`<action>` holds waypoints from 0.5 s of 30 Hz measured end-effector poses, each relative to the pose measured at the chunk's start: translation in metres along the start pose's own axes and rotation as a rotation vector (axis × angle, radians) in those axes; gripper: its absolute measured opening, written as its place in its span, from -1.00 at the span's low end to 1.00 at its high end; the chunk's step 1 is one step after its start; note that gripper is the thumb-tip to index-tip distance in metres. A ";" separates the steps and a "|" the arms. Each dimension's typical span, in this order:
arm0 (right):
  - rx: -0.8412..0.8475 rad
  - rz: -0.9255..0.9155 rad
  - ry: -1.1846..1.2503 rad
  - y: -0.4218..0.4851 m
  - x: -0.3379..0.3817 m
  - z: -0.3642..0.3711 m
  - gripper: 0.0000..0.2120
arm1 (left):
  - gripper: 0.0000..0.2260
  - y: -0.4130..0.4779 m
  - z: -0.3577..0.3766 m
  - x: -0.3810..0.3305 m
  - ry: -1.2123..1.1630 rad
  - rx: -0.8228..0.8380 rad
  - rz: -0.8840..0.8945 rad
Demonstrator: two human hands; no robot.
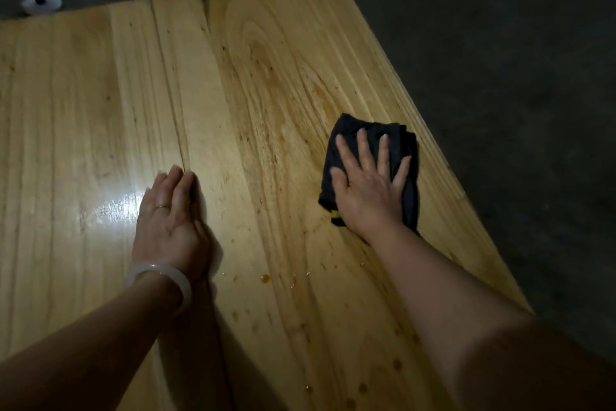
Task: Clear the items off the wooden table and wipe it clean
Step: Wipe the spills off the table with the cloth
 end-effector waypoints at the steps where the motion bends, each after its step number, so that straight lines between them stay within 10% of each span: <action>1: 0.004 -0.009 0.001 -0.010 0.006 0.003 -0.50 | -0.47 0.000 -0.001 -0.001 -0.005 -0.008 0.003; 15: 0.068 -0.302 -0.040 -0.069 0.038 0.022 -0.50 | -0.59 0.001 -0.002 -0.001 0.014 -0.001 0.006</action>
Point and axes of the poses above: each hand's wrist, its own y-axis towards the middle knuckle, its own z-axis out of the palm, x = y × z, the point moved 10 cm from there along y, towards the middle knuckle, and after that the axes turned 6 degrees about -z, right-handed, at the moved point
